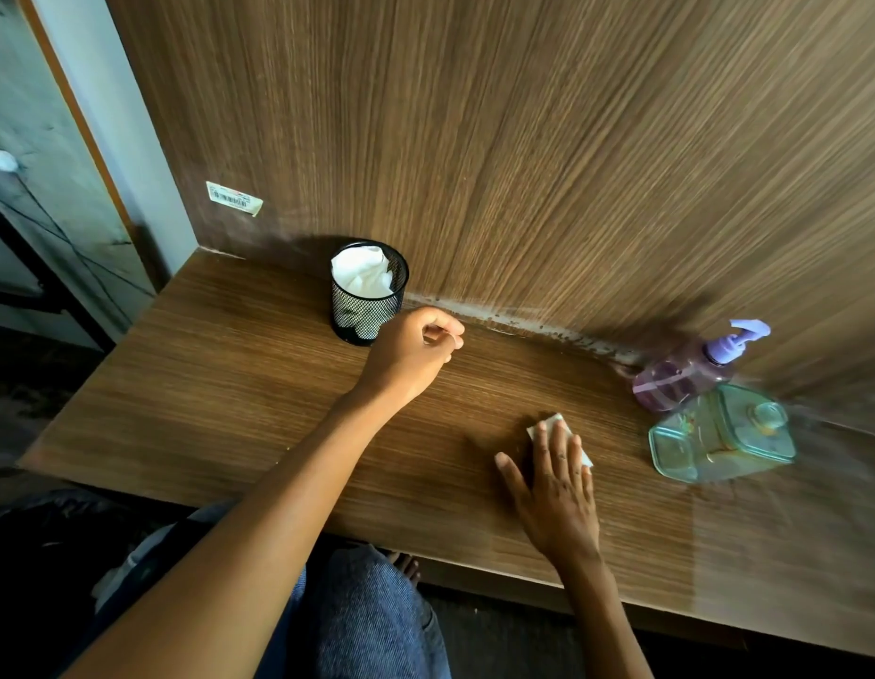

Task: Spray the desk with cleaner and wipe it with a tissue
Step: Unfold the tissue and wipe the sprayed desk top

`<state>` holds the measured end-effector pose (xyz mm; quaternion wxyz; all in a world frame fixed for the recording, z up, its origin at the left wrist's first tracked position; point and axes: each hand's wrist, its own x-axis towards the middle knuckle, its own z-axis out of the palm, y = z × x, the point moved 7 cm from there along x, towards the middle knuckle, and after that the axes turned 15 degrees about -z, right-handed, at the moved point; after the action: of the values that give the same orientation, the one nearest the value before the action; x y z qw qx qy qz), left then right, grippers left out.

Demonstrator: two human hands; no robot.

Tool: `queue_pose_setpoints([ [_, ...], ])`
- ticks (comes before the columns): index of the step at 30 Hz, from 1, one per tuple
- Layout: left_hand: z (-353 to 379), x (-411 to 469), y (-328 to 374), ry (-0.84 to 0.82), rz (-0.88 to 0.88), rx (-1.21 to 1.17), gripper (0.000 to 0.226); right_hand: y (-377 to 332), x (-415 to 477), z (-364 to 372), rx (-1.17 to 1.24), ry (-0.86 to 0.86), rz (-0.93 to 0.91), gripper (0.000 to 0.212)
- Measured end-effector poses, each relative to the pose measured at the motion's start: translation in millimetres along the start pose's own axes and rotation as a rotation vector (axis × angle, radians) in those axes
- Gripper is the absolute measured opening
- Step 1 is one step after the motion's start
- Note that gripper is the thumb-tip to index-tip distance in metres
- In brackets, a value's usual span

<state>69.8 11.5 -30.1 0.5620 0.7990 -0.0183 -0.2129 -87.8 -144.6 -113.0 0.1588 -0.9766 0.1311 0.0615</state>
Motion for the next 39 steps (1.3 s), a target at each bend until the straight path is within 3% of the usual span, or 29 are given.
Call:
queue_pose_setpoints([
  [5, -1, -1, 0, 0.005, 0.008, 0.001, 0.013, -10, -60, 19, -0.001, -0.071, 0.111, 0.11],
  [9, -3, 1, -3, 0.0, -0.001, 0.002, 0.012, -67, -59, 38, -0.143, -0.086, -0.054, 0.098],
  [11, -4, 3, -3, 0.004, -0.004, -0.004, 0.013, -91, -38, 44, -0.04, -0.128, -0.191, 0.105],
  [14, -6, 4, -6, -0.002, -0.021, -0.021, 0.015, -94, 16, 29, -0.028, -0.029, -0.245, 0.101],
  [20, -17, 9, -8, 0.03, -0.031, -0.021, 0.012, -6, 92, -8, 0.015, -0.021, -0.006, 0.077],
  [25, -35, 13, -13, 0.088, -0.026, -0.065, 0.014, 48, 47, -19, 0.07, 0.012, 0.173, 0.077],
  [29, -50, 17, -13, 0.175, 0.004, -0.148, 0.014, 28, -4, -2, 0.04, 0.049, 0.23, 0.081],
  [32, -71, 17, -7, 0.367, 0.09, -0.191, 0.012, -15, -4, 8, 0.011, 0.044, 0.16, 0.083],
  [36, -93, 8, -5, 0.662, 0.07, 0.03, 0.018, -82, 42, 22, -0.012, 0.012, -0.1, 0.093],
  [39, -94, 6, -10, 0.698, 0.003, 0.174, 0.027, -107, 92, 24, 0.009, -0.028, -0.241, 0.079],
])
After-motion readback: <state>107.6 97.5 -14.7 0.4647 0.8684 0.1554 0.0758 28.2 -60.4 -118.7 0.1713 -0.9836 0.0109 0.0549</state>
